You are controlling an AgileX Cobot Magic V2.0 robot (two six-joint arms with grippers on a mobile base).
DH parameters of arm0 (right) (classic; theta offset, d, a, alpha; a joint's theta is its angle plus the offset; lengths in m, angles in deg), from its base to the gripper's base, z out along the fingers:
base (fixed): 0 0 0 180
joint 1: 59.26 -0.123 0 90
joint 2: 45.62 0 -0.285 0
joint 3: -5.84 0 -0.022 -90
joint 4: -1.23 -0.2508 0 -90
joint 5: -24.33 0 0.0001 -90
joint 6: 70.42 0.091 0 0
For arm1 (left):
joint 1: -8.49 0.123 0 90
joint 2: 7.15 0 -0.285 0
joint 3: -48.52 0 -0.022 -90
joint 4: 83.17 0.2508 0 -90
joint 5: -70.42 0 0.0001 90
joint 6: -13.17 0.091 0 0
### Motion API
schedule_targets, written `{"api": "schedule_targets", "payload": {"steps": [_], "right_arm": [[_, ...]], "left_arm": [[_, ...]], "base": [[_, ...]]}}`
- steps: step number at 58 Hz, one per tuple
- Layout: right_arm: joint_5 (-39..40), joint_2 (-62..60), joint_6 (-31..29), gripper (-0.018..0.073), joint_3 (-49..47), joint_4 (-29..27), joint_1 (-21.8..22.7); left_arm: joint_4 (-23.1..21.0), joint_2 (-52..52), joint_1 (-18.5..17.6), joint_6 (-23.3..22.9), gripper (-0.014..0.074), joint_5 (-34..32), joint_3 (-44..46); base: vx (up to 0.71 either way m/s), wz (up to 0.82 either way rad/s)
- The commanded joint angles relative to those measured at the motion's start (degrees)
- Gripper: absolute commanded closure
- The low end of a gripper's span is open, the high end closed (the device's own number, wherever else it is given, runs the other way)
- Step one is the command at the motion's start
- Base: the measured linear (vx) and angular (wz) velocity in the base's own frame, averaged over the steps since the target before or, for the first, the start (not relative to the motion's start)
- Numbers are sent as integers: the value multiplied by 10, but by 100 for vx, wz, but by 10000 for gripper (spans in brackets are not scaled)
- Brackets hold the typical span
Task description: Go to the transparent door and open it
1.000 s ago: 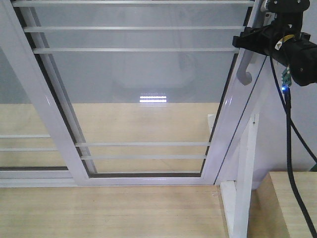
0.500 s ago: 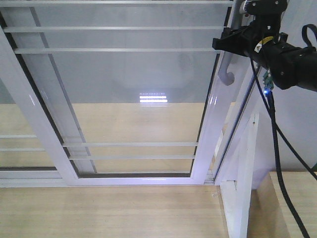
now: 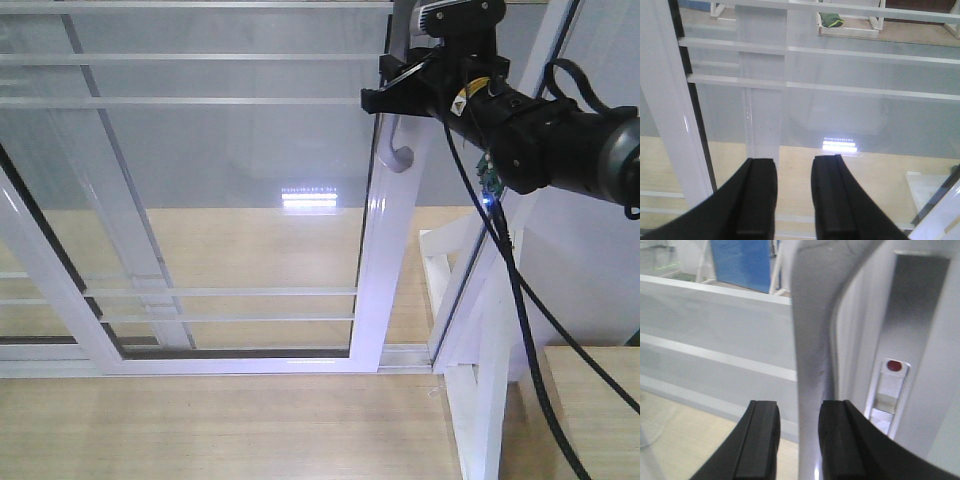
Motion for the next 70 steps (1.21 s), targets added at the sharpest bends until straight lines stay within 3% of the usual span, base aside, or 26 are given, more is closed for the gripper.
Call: {"api": "schedule_targets", "payload": {"steps": [1, 8, 20, 24, 33, 46, 57, 63, 70], "right_arm": [[46, -34, -2, 276, -20, 3, -18], [-6, -51, 2, 277, -18, 2, -36], [-187, -133, 19, 278, -16, -22, -43], [-244, -167, 24, 278, -16, -35, -42], [-339, -244, -9, 278, -16, 1, -42], [-309, -362, 1, 278, 112, 24, -42], [-310, -478, 65, 278, 275, 28, -42], [-316, -544, 81, 278, 326, 31, -42], [-340, -603, 81, 276, 350, 32, -42]], "left_arm": [[-5, 3, 0, -5, 265, -44, 17], [-5, 3, 0, -5, 265, -44, 17], [-5, 3, -2, 2, 267, -51, 17], [-5, 3, -12, 5, 272, -62, 17], [-5, 3, -57, 11, 272, -84, 17], [-5, -3, -117, 11, 272, -90, 17], [-5, -58, -156, 25, 272, -122, 17], [-4, -118, -183, 60, 272, -194, 17], [-5, -201, -211, 57, 271, -331, 19]], "base": [[0, 0], [0, 0], [0, 0], [0, 0], [0, 0], [0, 0], [0, 0], [0, 0], [0, 0]]}}
